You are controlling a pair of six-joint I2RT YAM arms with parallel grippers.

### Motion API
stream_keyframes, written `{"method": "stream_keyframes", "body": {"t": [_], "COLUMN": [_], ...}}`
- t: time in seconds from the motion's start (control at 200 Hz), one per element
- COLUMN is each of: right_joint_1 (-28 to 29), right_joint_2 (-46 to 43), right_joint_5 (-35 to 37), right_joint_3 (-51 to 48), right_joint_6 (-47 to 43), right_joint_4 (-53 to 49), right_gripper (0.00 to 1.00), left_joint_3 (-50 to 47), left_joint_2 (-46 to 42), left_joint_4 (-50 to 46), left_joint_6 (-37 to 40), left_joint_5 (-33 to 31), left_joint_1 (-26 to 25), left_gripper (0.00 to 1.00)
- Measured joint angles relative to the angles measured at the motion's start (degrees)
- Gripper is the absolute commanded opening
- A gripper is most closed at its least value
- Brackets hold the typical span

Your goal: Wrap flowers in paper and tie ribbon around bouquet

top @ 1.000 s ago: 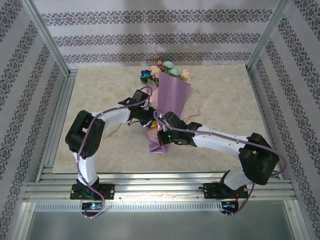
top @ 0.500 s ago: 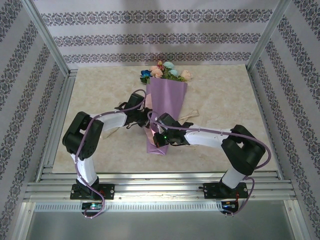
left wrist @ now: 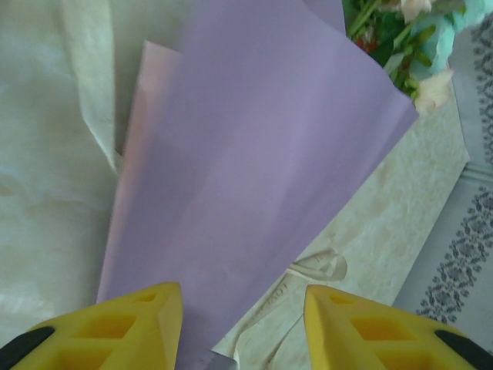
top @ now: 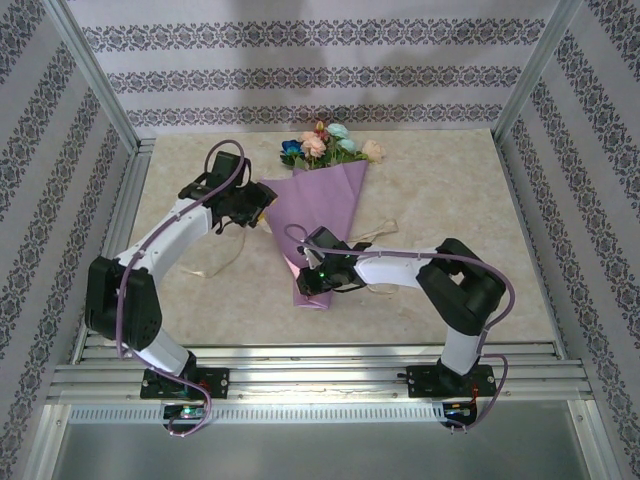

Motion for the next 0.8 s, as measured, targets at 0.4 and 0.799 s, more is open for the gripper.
{"method": "stream_keyframes", "body": {"t": [0.4, 0.799], "right_joint_1": [0.00, -7.56], "right_joint_2": [1.42, -11.72], "right_joint_5": [-3.21, -4.92], "right_joint_3": [1.29, -1.46], "right_joint_6": [-0.61, 4.22], "right_joint_4": [0.24, 2.12], "right_gripper": [0.48, 0.44], "left_joint_3": [0.04, -2.84], "left_joint_2": [17.44, 20.72], "left_joint_4": [9.35, 7.23], "left_joint_6": [-0.17, 4.50], "left_joint_5": [11.87, 9.70], "left_joint_1": [-0.39, -0.39], "left_gripper": [0.21, 0.19]}}
